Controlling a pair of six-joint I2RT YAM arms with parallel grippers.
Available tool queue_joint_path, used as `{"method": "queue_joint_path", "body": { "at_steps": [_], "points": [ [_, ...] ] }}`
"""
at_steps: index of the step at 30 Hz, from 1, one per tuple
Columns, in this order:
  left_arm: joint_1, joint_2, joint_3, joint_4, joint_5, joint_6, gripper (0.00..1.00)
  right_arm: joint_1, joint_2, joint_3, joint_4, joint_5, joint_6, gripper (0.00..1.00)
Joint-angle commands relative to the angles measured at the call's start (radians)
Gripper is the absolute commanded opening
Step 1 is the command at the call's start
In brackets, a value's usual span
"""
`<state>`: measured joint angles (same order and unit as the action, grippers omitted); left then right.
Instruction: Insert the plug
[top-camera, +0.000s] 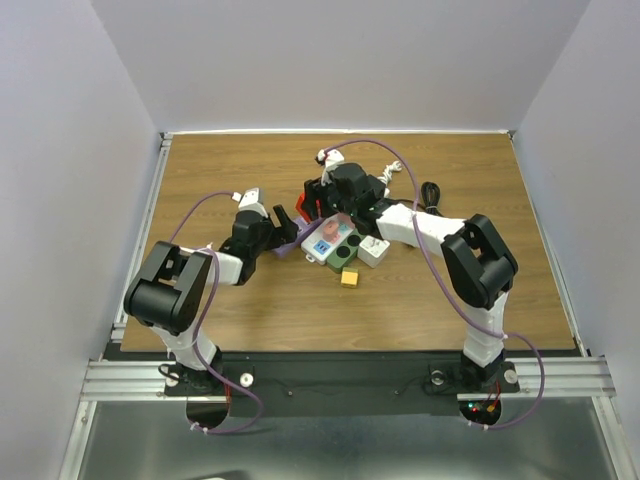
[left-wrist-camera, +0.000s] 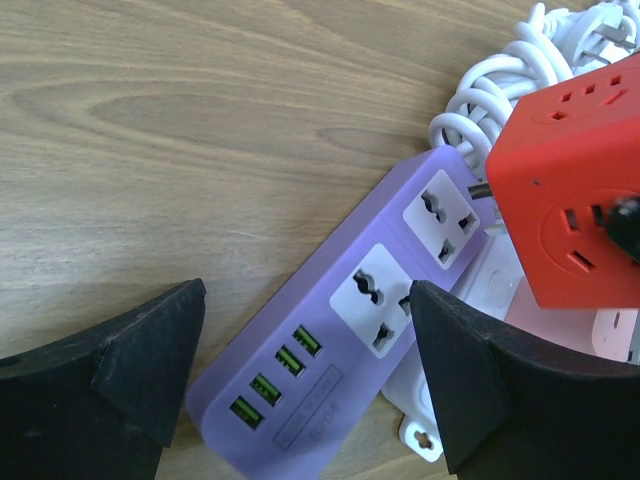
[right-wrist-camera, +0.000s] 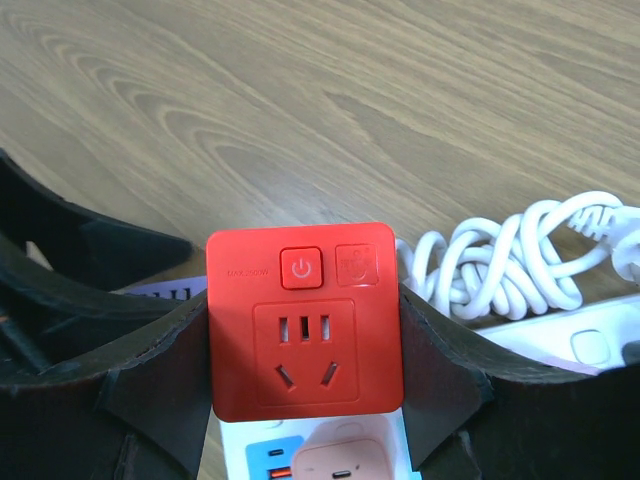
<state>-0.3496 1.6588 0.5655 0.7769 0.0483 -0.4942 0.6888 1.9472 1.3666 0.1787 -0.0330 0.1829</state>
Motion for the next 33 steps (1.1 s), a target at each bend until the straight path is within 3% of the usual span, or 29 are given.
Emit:
{"method": "queue_joint_path", "body": {
  "at_steps": [1, 16, 33],
  "points": [
    [0.003, -0.062, -0.029, 0.012, -0.005, 0.045, 0.92, 0.008, -0.005, 0.063, 0.019, 0.015, -0.048, 0.00],
    [-0.011, -0.056, -0.033, -0.011, 0.010, 0.068, 0.92, 0.009, 0.039, 0.078, -0.048, -0.047, -0.131, 0.00],
    [-0.020, -0.042, -0.018, -0.030, 0.013, 0.078, 0.81, 0.021, 0.061, 0.075, -0.051, -0.065, -0.141, 0.00]
  ]
}}
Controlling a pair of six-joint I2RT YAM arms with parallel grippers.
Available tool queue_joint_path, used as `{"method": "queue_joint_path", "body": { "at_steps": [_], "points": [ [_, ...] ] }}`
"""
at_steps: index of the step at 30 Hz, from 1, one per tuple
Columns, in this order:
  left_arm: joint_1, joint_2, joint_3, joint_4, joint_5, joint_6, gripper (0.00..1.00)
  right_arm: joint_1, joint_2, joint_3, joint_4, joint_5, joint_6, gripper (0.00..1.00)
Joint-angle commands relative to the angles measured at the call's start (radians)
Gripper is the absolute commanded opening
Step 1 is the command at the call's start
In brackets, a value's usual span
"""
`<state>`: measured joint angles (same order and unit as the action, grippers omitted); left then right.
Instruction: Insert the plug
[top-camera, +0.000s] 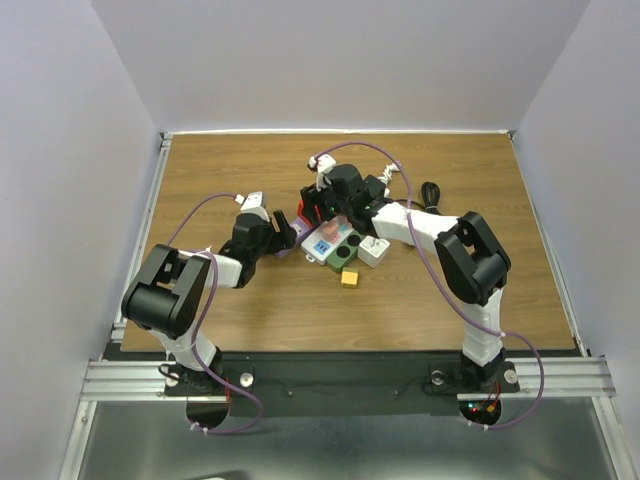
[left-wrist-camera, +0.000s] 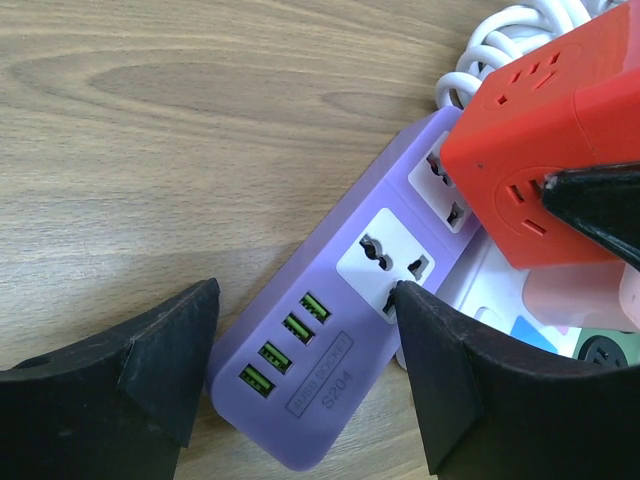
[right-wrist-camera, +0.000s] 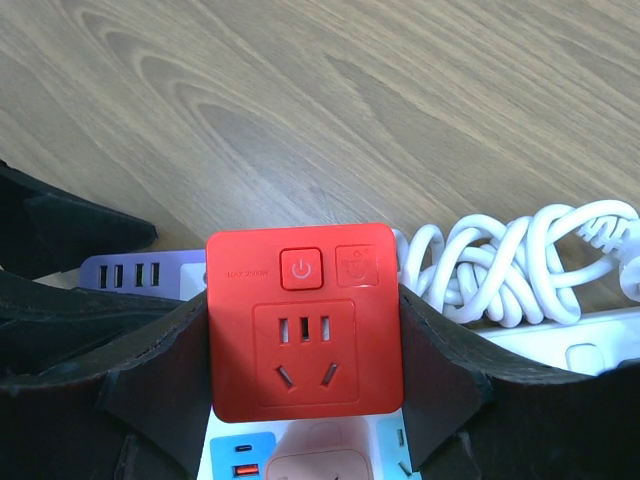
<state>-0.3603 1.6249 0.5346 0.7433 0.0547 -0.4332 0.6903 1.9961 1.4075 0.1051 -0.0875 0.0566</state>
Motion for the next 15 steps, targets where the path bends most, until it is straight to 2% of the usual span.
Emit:
{"method": "queue_joint_path", "body": {
  "at_steps": [1, 15],
  "points": [
    [-0.009, -0.010, 0.013, 0.004, 0.007, 0.017, 0.81, 0.020, 0.012, 0.033, 0.022, -0.011, -0.015, 0.01],
    [-0.011, -0.007, 0.016, 0.002, 0.011, 0.021, 0.79, 0.037, 0.032, 0.021, 0.022, 0.046, -0.026, 0.01]
  ]
}}
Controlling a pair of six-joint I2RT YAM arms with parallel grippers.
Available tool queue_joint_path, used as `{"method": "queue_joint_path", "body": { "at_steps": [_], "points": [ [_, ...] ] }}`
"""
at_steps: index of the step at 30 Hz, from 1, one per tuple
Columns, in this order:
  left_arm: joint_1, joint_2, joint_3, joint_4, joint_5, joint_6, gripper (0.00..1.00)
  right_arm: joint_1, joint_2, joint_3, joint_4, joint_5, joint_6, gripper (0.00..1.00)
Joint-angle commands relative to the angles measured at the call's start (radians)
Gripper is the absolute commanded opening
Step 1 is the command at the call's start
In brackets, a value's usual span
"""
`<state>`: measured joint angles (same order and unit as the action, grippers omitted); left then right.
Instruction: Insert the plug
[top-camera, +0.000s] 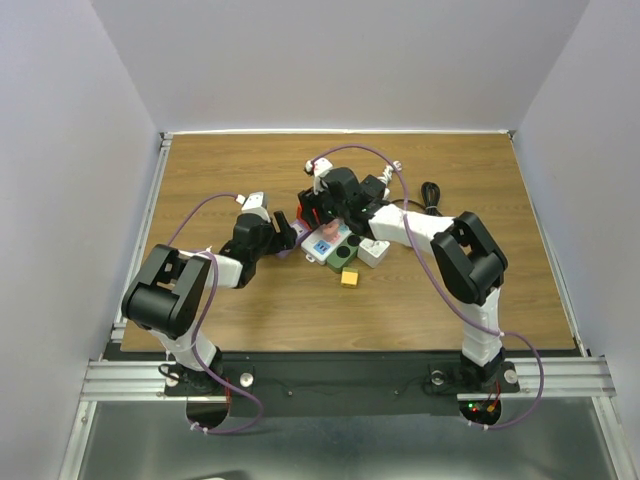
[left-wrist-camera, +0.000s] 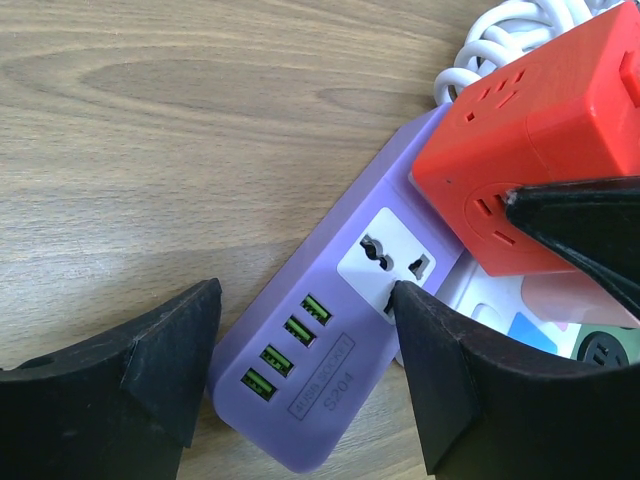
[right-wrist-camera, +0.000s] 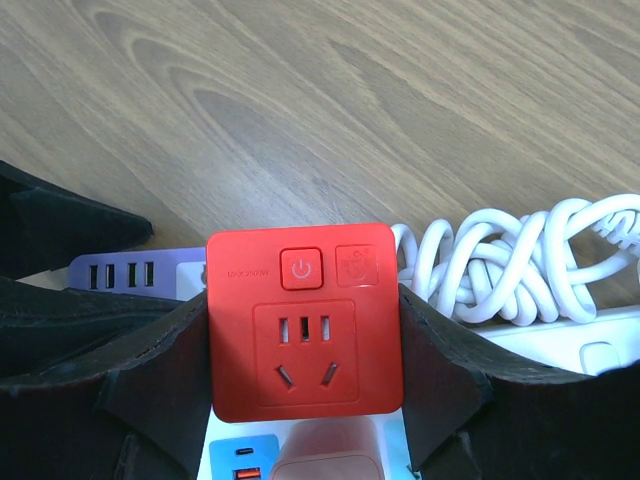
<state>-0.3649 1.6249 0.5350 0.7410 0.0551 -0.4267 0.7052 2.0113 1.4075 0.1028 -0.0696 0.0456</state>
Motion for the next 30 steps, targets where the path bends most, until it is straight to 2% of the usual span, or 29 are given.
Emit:
{"method": "queue_joint_path", "body": {
  "at_steps": [1, 6, 13, 16, 21, 30],
  "points": [
    [-0.006, -0.004, 0.016, 0.004, 0.011, 0.014, 0.76, 0.027, 0.018, 0.016, 0.025, 0.040, -0.019, 0.00],
    [-0.008, -0.003, 0.019, 0.001, 0.014, 0.017, 0.69, 0.040, 0.047, 0.018, 0.025, 0.063, -0.032, 0.00],
    [-0.006, -0.002, 0.019, 0.001, 0.023, 0.022, 0.67, 0.050, 0.086, 0.022, 0.023, 0.102, -0.035, 0.00],
    [-0.008, -0.002, 0.019, 0.001, 0.025, 0.022, 0.63, 0.053, 0.113, 0.033, 0.014, 0.103, -0.035, 0.00],
    [-0.008, 0.003, 0.022, -0.002, 0.028, 0.023, 0.61, 0.054, 0.141, 0.025, 0.014, 0.109, -0.035, 0.00],
    [-0.008, 0.000, 0.020, -0.003, 0.028, 0.022, 0.59, 0.054, 0.101, -0.084, 0.034, 0.137, -0.012, 0.00]
  ]
}}
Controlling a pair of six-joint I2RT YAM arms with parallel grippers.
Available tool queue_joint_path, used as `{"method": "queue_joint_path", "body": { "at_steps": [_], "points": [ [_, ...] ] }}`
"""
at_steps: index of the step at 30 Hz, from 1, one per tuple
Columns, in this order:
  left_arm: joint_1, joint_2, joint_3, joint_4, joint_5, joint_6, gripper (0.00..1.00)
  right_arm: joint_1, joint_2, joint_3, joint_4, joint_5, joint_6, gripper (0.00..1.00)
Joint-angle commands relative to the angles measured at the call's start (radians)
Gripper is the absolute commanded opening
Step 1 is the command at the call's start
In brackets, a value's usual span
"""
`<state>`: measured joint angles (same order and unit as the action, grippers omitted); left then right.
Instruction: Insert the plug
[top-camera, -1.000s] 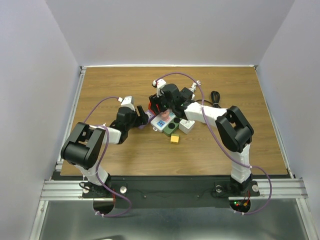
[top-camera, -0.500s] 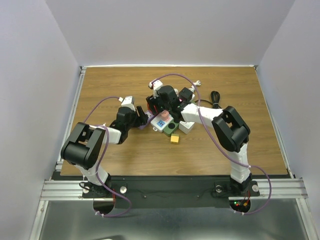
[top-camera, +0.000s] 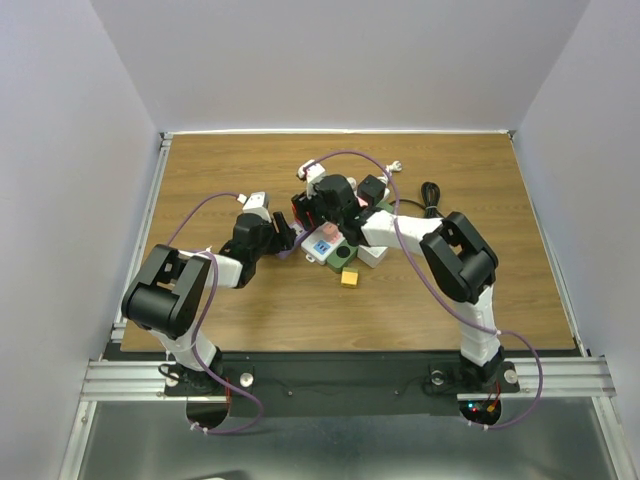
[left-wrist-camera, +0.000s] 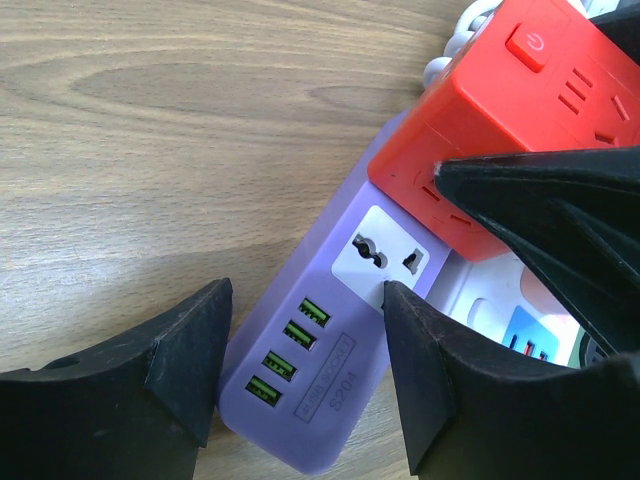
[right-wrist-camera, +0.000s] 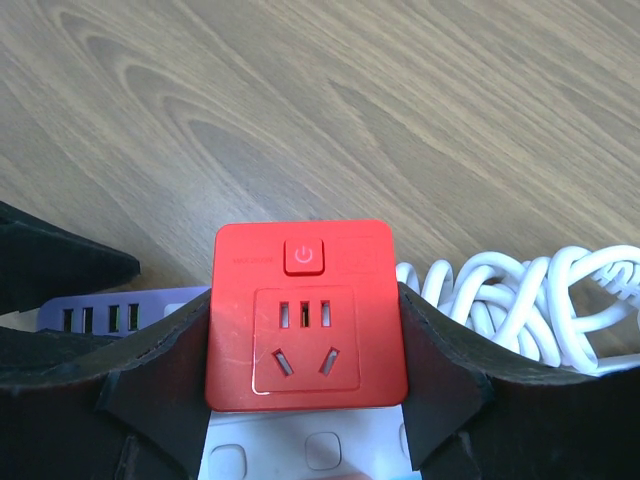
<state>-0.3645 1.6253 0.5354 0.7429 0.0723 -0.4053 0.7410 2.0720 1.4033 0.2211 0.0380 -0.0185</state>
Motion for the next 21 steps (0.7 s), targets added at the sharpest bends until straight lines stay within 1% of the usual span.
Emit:
{"method": "queue_joint_path", "body": {
  "at_steps": [1, 5, 10, 21],
  "points": [
    [-0.008, -0.001, 0.020, -0.005, 0.012, 0.000, 0.59, 0.018, 0.036, -0.092, -0.078, 0.033, 0.058, 0.00],
    [-0.008, -0.001, 0.020, -0.005, 0.009, 0.000, 0.59, 0.017, 0.027, -0.138, -0.046, 0.045, 0.074, 0.00],
    [-0.008, 0.001, 0.023, -0.010, 0.009, 0.000, 0.58, 0.018, 0.037, -0.158, -0.042, 0.054, 0.083, 0.00],
    [-0.008, -0.015, 0.031, -0.025, -0.005, -0.001, 0.58, 0.035, 0.027, -0.262, -0.019, 0.092, 0.112, 0.00]
  ]
}}
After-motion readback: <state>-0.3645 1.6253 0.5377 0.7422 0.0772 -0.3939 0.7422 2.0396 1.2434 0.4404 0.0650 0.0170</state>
